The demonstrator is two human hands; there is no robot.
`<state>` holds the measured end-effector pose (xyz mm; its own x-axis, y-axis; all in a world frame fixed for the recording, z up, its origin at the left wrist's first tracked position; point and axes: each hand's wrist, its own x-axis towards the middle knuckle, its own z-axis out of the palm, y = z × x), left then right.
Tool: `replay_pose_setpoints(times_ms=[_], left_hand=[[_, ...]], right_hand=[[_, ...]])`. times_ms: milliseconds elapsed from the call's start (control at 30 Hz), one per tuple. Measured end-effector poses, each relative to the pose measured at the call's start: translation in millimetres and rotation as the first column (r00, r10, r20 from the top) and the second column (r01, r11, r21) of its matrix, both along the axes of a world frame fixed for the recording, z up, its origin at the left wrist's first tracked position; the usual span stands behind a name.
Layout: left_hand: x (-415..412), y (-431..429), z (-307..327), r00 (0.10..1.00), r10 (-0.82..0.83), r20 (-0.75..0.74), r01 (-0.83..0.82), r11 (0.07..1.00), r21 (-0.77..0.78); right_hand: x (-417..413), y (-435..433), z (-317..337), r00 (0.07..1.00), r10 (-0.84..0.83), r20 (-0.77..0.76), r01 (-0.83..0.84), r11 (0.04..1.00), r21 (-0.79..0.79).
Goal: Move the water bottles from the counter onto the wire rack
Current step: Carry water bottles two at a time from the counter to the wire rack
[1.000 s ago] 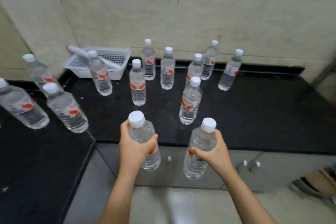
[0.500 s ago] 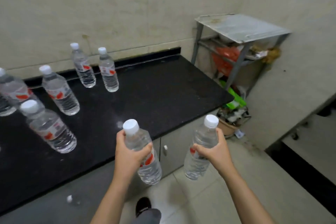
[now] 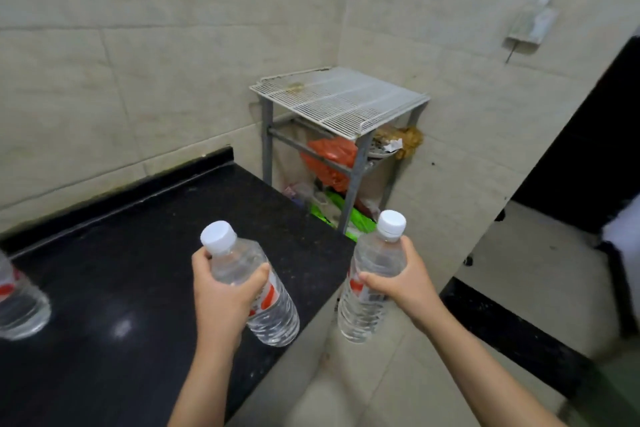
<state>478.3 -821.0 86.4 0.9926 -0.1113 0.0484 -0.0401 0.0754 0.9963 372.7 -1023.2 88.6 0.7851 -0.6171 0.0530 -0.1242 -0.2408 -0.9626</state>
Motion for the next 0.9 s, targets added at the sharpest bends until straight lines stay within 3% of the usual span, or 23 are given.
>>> replay_pose_setpoints(times_ms=[233, 433, 733, 900], left_hand=[[25, -95, -10, 0.983, -0.160, -0.091, 0.160, 0.987, 0.001], [24, -191, 0, 0.975, -0.222, -0.019, 0.223, 0.974, 0.029], [11, -329, 43, 0.984, -0.131, 0.122, 0.143, 0.985, -0.091], [1, -374, 50, 0.990, 0.037, 0.138, -0.012, 0.985, -0.174]], right_hand=[[-6, -79, 1, 0.991, -0.131, -0.028, 0.132, 0.990, 0.054], [-14, -173, 20, 0.986, -0.163, 0.044, 0.162, 0.986, 0.027], [0, -322, 63, 0.981, -0.049, 0.190, 0.058, 0.997, -0.042], [10, -385, 75, 0.966, 0.005, 0.257, -0.008, 1.000, 0.011]])
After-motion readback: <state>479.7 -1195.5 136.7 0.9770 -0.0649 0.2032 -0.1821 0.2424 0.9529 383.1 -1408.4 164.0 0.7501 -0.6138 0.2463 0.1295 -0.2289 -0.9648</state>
